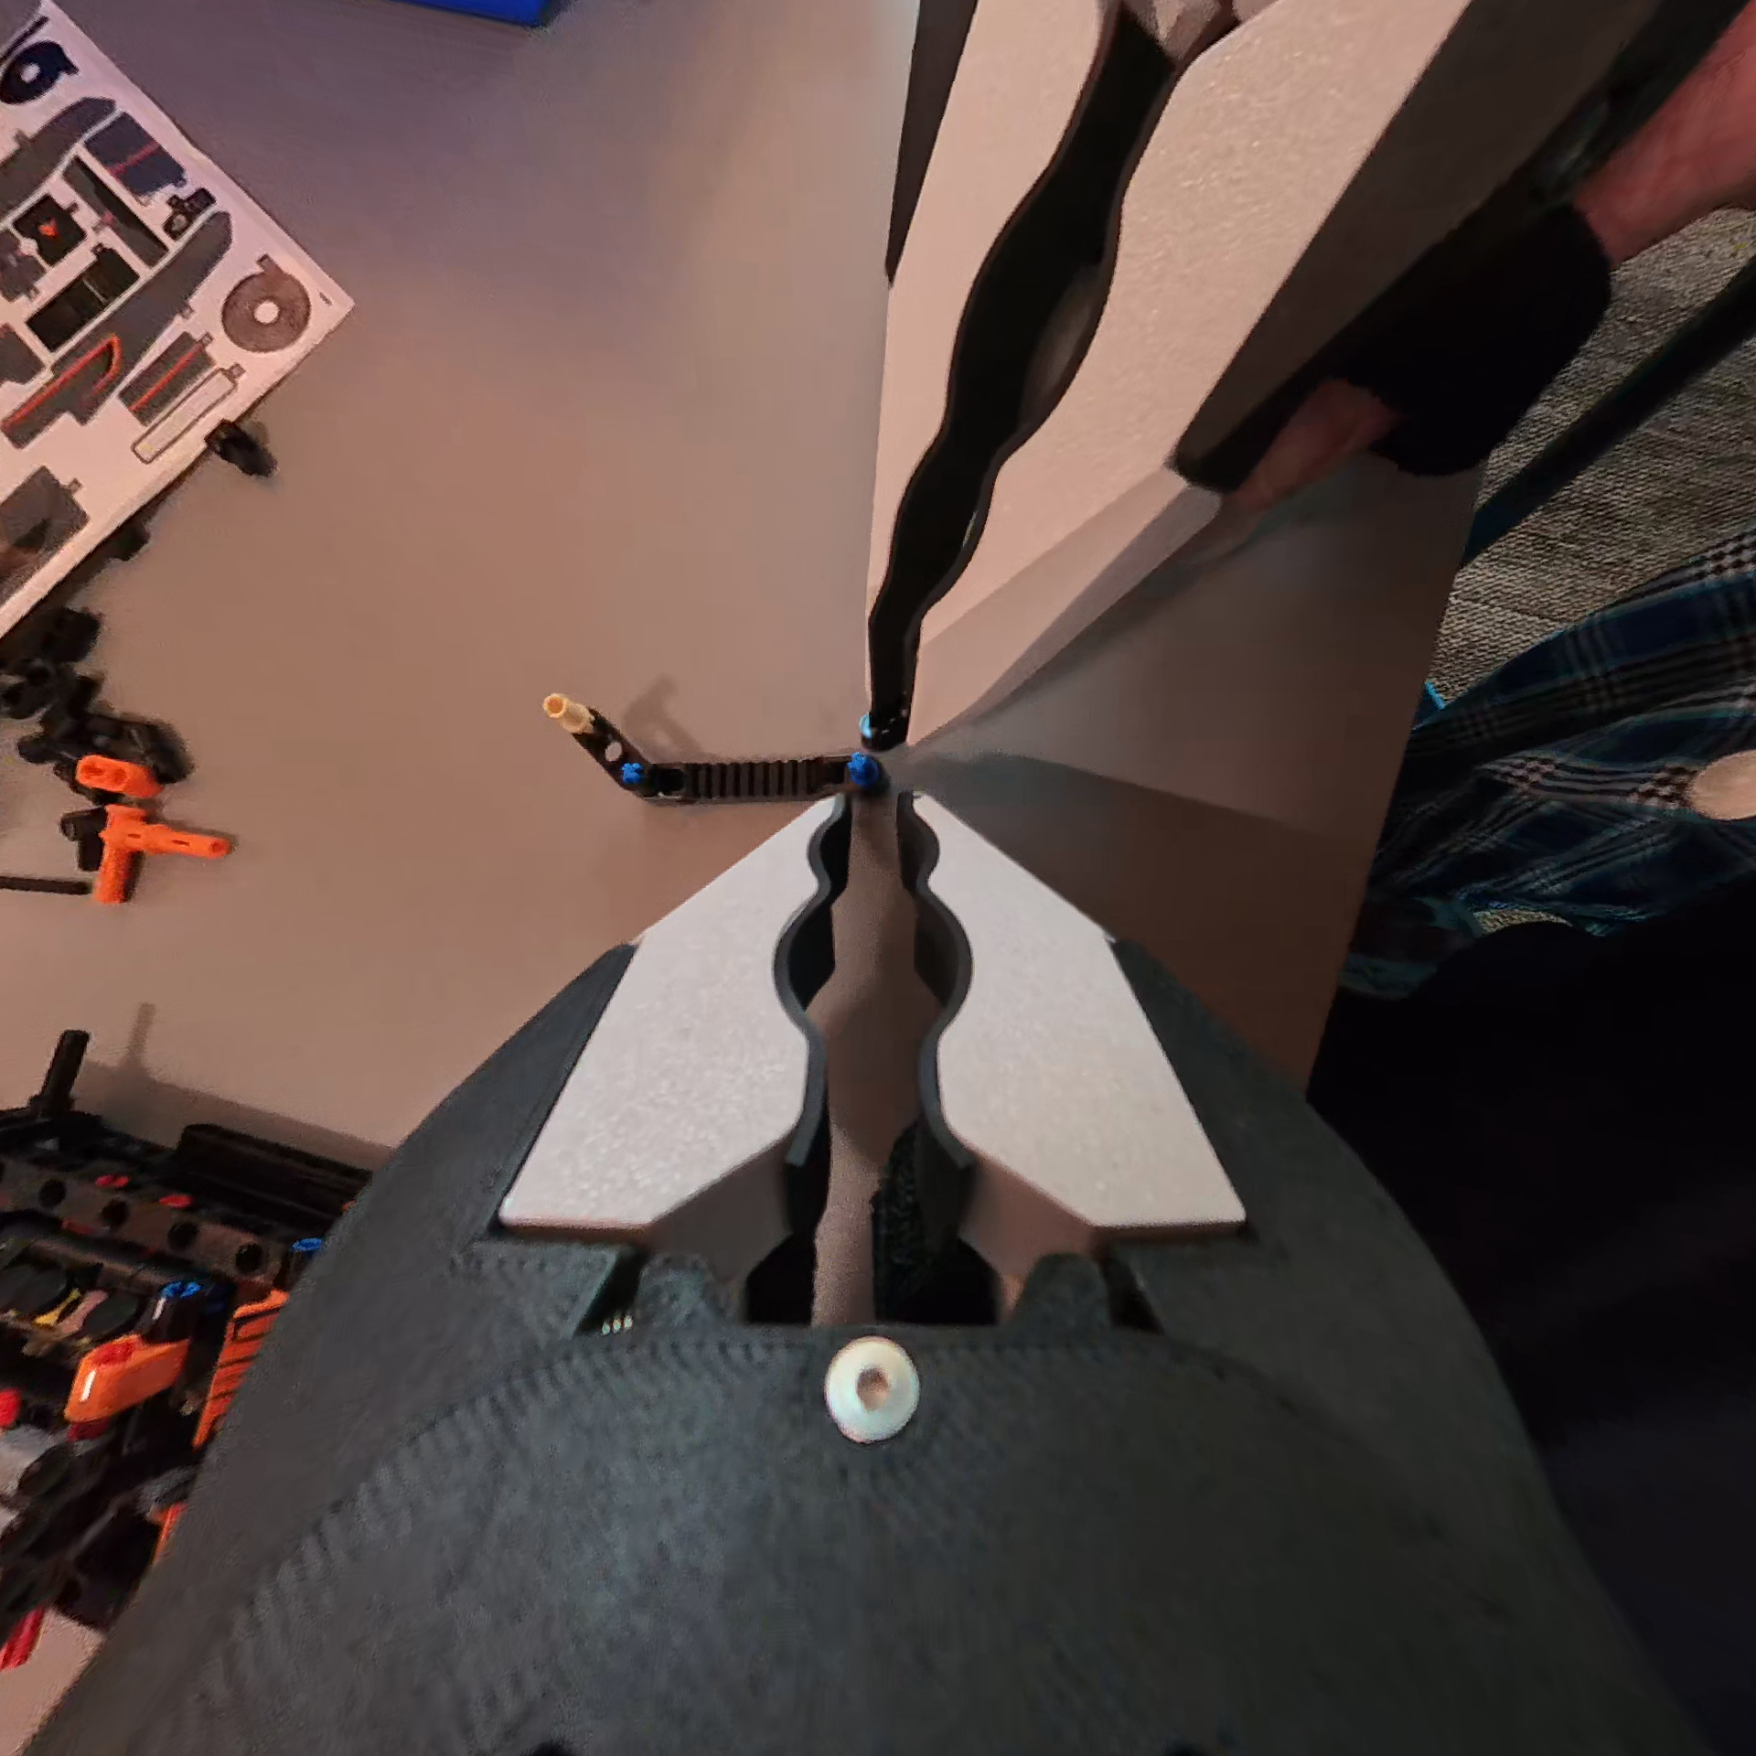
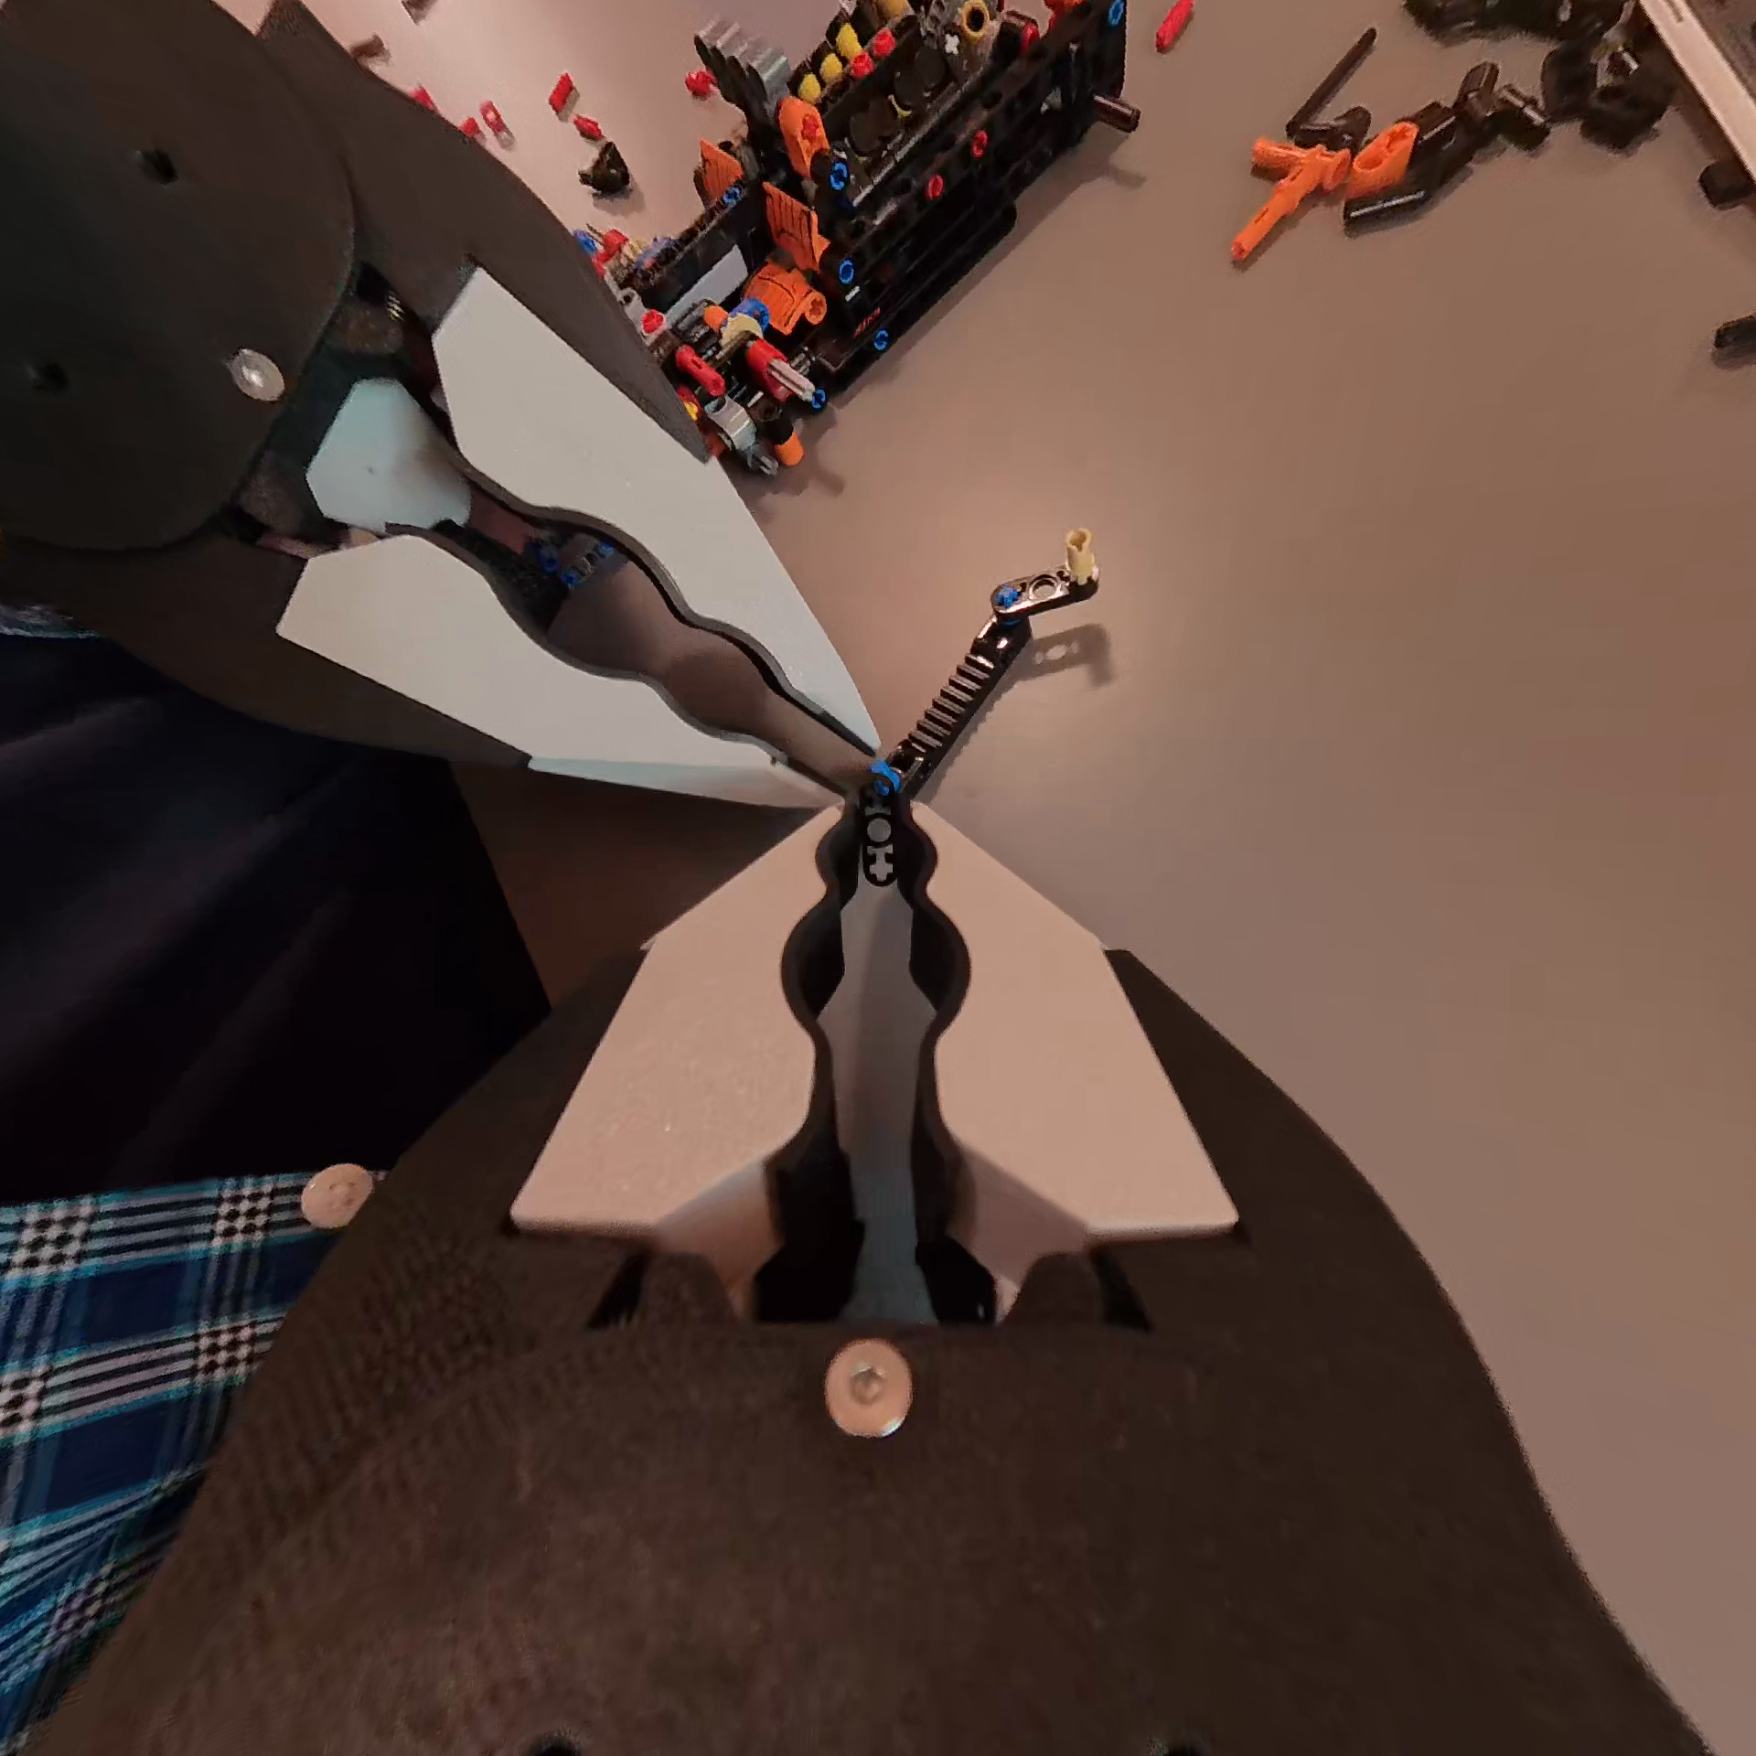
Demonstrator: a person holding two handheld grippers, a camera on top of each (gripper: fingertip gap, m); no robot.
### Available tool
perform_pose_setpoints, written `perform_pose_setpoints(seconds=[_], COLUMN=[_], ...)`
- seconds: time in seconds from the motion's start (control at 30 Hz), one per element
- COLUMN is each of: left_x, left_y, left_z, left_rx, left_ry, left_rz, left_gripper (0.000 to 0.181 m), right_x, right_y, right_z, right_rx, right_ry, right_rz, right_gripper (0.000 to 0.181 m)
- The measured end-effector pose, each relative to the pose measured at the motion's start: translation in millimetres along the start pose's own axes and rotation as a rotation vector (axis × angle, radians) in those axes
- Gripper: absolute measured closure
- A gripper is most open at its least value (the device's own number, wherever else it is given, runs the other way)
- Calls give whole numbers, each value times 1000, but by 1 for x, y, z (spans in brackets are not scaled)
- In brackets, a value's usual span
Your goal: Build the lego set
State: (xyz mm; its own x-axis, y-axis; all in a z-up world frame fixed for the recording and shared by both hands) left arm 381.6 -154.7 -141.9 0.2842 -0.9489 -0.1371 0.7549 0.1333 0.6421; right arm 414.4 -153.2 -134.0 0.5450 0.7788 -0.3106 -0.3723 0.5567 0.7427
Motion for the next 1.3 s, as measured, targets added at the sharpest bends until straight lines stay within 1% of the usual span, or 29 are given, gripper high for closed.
perform_pose_setpoints(seconds=[0.03,0.13,0.3,0.6,1.1,1.3], left_x=[-1,-2,-2,-2,-4,-5], left_y=[0,0,3,3,4,5], left_z=[0,1,0,-3,-4,3], left_rx=[3,11,33,36,39,64], left_ry=[1,-2,3,18,18,-10], left_rz=[0,-2,-27,-54,-54,-12], left_gripper=[172,170,166,173,177,168], right_x=[1,-1,-1,-1,-1,1], right_y=[-1,0,4,5,6,6], right_z=[0,0,-1,-6,-6,-6], right_rx=[-9,-13,-60,-154,-311,-306], right_ry=[-6,5,-27,-39,-71,-63], right_rz=[5,16,84,161,322,317], right_gripper=[177,177,177,177,177,177])
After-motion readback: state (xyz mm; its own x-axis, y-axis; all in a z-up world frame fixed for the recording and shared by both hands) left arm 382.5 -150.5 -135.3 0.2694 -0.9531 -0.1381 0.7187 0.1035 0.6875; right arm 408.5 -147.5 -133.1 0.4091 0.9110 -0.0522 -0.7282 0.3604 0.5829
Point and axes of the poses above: each gripper's, where its closed fingertips meet, z back along the fingers, y out of its top, x = y × z across the jaws, the point moved 2 cm from there along z, back along the fingers, and after that the axes turned 1 degree about x, right-handed, at the moved point
